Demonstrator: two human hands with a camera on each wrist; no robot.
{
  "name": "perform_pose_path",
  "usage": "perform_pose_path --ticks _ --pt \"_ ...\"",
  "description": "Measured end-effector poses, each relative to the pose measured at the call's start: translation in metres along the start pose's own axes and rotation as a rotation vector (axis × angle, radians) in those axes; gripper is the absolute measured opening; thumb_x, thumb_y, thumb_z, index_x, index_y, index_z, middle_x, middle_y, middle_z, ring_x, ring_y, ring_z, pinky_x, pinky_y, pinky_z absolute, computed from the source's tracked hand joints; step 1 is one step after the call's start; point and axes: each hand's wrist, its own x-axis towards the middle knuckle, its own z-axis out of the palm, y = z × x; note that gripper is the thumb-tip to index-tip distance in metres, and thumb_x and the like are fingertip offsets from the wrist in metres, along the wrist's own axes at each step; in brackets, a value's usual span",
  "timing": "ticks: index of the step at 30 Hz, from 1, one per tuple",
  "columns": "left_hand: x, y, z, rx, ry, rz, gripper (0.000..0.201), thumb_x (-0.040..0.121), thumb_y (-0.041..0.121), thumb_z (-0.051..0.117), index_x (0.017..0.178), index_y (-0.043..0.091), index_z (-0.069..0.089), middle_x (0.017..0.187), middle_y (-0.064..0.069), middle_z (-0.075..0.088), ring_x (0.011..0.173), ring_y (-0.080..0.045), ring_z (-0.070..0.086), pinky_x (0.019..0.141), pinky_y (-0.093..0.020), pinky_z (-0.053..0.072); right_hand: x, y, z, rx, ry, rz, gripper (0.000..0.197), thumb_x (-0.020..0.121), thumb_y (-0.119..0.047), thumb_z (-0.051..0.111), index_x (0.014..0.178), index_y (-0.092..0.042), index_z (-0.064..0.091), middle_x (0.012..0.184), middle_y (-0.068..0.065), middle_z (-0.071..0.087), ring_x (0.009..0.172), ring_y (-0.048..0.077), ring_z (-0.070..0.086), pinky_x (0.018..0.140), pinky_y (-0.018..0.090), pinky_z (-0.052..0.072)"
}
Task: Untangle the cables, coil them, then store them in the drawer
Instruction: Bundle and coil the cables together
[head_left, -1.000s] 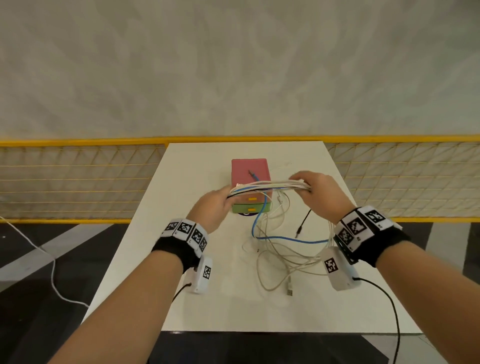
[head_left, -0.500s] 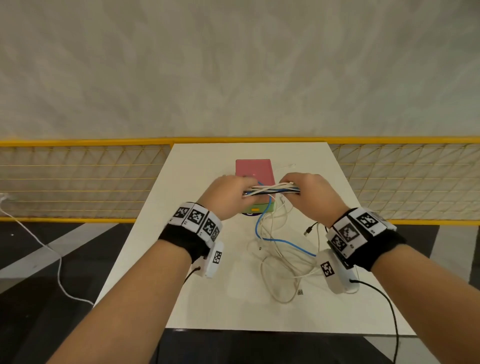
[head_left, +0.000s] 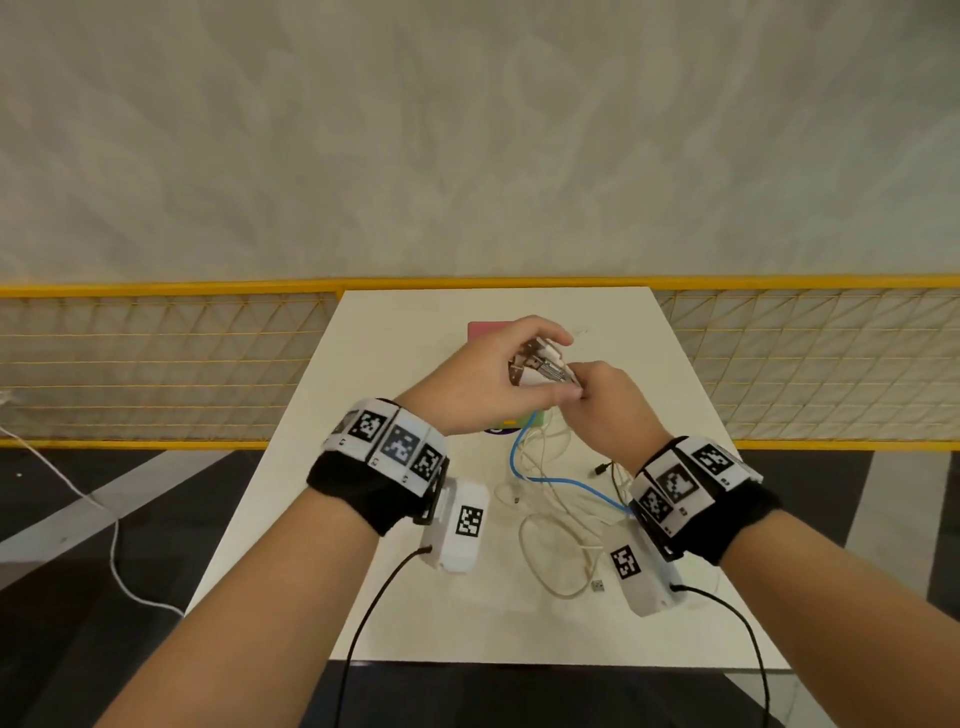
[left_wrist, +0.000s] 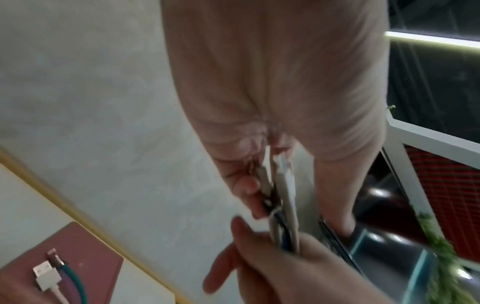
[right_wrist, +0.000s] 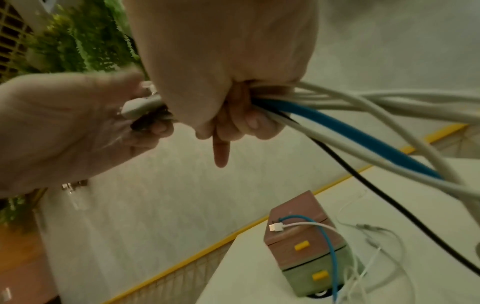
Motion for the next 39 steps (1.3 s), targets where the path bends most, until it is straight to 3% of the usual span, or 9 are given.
perform_pose_path --ticks 6,16,20,23,25,28,31,36,39 --pt "0.008 -0.005 0.021 0.297 0.287 0.112 0.047 0.096 0.046 0.030 0.086 0.013 0.062 0.076 0.016 0.041 0.081 -0.018 0.047 0.076 -0.025 0.031 -0.011 -0.029 0.004 0.297 -0.034 0.037 0.033 0.071 -0.015 0.050 0.043 -0.025 0.035 0.031 -0.009 0.039 0.048 0.023 0.041 0.052 0.032 0.034" --pt "0.006 0.004 0.016 -0.090 0.269 -0.038 0.023 0.086 0.019 0.072 0.092 0.002 0.058 0.083 -0.011 0.060 0.065 -0.003 0.052 0.053 -0.008 0.042 -0.005 -0.016 0.001 0.191 -0.010 0.054 0.013 0.082 -0.016 0.053 0.076 -0.009 0.061 0.058 0.003 0.054 0.052 0.019 0.046 0.054 0.033 0.037" --pt "0.007 -0.007 0.020 0.015 0.345 0.017 0.015 0.087 0.020 0.067 0.088 0.011 0.055 0.079 -0.001 0.056 0.079 -0.015 0.052 0.061 -0.017 0.045 -0.003 -0.027 -0.022 0.139 -0.202 -0.024 0.013 0.083 -0.017 0.055 0.070 -0.013 0.059 0.063 0.006 0.056 0.059 0.016 0.051 0.062 0.038 0.044" --pt "0.009 -0.007 0.022 0.135 0.386 0.103 0.013 0.088 0.020 0.061 0.091 0.010 0.053 0.081 0.006 0.049 0.075 -0.008 0.046 0.069 -0.022 0.039 -0.002 -0.035 -0.041 0.216 -0.447 -0.076 0.012 0.088 -0.010 0.056 0.077 -0.012 0.059 0.067 0.002 0.059 0.058 0.008 0.058 0.062 0.018 0.046" --pt "0.012 -0.006 0.020 0.218 0.348 0.145 0.014 0.090 0.019 0.057 0.094 0.007 0.053 0.087 0.003 0.049 0.076 -0.007 0.047 0.070 -0.024 0.041 -0.003 -0.037 -0.045 0.260 -0.526 -0.066 0.011 0.090 -0.011 0.055 0.080 -0.011 0.058 0.061 -0.006 0.058 0.054 0.009 0.056 0.059 0.020 0.046" --pt "0.014 -0.007 0.017 0.292 0.352 0.134 0.015 0.091 0.026 0.051 0.095 0.012 0.057 0.098 0.000 0.051 0.083 -0.015 0.054 0.074 -0.034 0.048 -0.005 -0.035 -0.036 0.288 -0.442 -0.075 0.026 0.094 -0.010 0.050 0.072 -0.025 0.050 0.042 -0.021 0.052 0.042 -0.003 0.046 0.050 0.013 0.039" --pt "0.016 -0.005 0.016 0.050 0.463 0.068 0.014 0.092 0.027 0.061 0.086 0.015 0.063 0.102 -0.004 0.052 0.082 0.002 0.055 0.078 -0.014 0.043 -0.009 -0.032 -0.025 0.321 -0.319 -0.133 0.033 0.095 -0.013 0.050 0.065 -0.025 0.045 0.041 -0.023 0.049 0.042 -0.004 0.045 0.049 0.013 0.033" --pt "0.015 -0.006 0.030 0.328 0.331 0.130 0.026 0.093 0.032 0.059 0.077 0.011 0.058 0.077 0.000 0.057 0.073 -0.013 0.053 0.068 -0.022 0.039 -0.005 -0.038 -0.005 0.258 -0.233 -0.189 0.039 0.080 0.009 0.058 0.074 -0.026 0.042 0.067 -0.016 0.046 0.058 -0.019 0.049 0.049 0.008 0.037" --pt "0.013 -0.009 0.030 0.321 0.399 0.166 0.028 0.092 0.020 0.060 0.067 0.013 0.050 0.063 0.006 0.048 0.062 -0.008 0.044 0.061 -0.019 0.034 -0.001 -0.027 0.006 0.268 -0.209 -0.138 0.028 0.074 0.003 0.067 0.074 -0.017 0.049 0.064 -0.009 0.046 0.051 -0.010 0.050 0.048 0.008 0.038"
